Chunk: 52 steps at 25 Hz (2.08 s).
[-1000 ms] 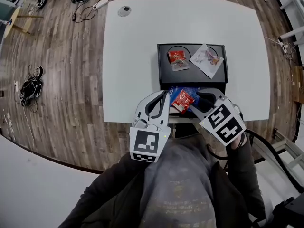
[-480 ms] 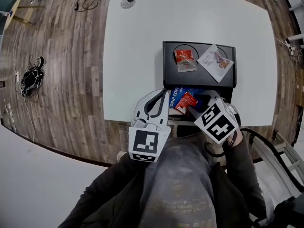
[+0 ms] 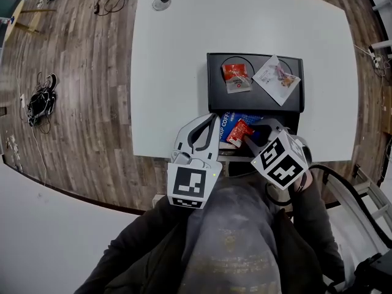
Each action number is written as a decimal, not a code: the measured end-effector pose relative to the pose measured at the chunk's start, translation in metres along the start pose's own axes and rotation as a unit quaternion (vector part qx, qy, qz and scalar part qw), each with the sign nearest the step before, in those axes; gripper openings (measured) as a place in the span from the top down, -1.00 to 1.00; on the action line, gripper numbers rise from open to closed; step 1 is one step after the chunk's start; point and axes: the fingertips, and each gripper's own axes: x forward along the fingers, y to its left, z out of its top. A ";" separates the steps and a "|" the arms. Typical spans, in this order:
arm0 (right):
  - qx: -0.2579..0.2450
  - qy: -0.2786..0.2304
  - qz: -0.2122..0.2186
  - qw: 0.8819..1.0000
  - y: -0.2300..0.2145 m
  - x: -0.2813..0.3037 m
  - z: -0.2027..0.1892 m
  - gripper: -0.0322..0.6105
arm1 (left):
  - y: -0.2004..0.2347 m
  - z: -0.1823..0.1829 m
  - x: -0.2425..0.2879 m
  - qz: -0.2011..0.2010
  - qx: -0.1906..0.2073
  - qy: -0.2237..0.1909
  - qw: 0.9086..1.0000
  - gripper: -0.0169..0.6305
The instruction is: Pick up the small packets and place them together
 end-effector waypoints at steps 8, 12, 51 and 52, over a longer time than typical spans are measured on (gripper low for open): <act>0.017 -0.038 -0.019 0.999 0.004 -0.019 0.007 0.89 | -0.004 0.002 -0.009 0.002 0.004 -0.008 1.000 0.94; 0.011 -0.058 -0.031 0.998 0.012 -0.037 0.015 0.89 | -0.008 0.004 -0.015 0.001 0.006 -0.017 1.000 0.94; 0.021 -0.104 -0.159 0.982 -0.114 -0.101 0.071 0.82 | 0.005 0.035 0.014 0.027 0.005 -0.025 0.999 0.94; 0.021 -0.104 -0.160 0.981 -0.113 -0.100 0.071 0.79 | 0.005 0.034 0.013 0.027 0.005 -0.024 0.999 0.94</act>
